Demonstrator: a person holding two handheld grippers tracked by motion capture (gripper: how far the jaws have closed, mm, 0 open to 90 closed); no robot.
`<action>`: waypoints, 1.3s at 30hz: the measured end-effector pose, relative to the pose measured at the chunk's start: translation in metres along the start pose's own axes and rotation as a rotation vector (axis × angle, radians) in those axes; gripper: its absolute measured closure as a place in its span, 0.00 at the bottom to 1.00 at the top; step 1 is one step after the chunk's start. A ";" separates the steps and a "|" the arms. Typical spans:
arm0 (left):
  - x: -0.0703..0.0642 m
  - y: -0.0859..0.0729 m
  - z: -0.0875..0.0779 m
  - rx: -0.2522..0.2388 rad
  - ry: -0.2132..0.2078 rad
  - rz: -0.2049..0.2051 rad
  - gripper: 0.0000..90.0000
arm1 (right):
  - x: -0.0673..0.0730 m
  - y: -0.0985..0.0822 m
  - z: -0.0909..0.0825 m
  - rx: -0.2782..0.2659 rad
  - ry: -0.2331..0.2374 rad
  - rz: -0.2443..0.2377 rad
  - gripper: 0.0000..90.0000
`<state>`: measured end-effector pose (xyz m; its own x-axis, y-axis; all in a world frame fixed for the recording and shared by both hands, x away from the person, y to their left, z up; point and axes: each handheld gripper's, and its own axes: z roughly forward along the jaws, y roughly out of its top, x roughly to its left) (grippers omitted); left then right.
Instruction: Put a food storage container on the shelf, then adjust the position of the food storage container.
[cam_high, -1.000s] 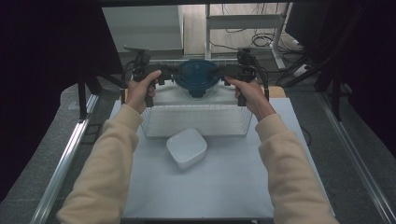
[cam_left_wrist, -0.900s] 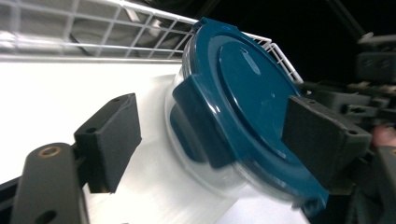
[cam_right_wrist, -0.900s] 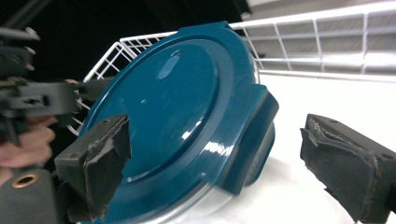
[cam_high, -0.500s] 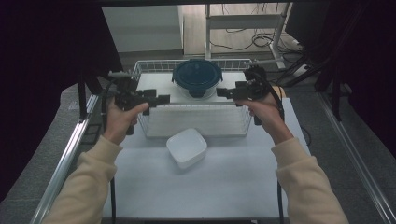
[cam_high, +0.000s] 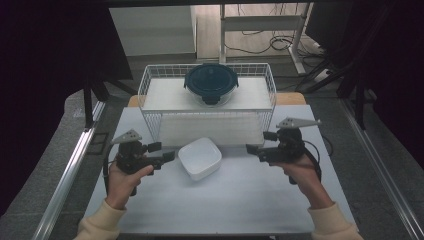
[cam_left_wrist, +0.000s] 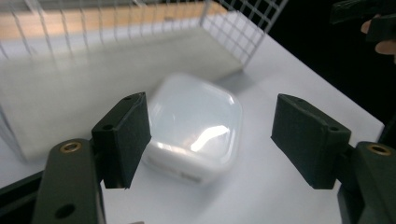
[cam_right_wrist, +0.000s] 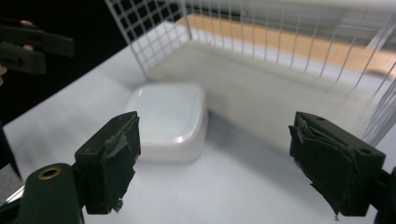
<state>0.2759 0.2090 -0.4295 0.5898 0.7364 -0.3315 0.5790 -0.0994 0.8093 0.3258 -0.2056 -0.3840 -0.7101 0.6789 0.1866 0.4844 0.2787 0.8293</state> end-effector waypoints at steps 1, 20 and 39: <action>-0.001 -0.009 0.003 0.024 0.013 0.018 0.30 | 0.003 -0.018 0.002 0.014 0.034 0.003 0.18; 0.009 -0.048 0.014 0.119 0.028 -0.039 0.30 | 0.010 -0.078 0.031 0.153 0.051 0.004 0.19; 0.008 -0.037 0.018 0.110 0.018 -0.027 0.34 | 0.006 -0.079 0.030 0.162 0.029 0.017 0.19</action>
<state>0.2692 0.2063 -0.4706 0.5632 0.7519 -0.3427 0.6536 -0.1517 0.7415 0.2987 -0.2029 -0.4644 -0.7143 0.6655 0.2168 0.5710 0.3748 0.7304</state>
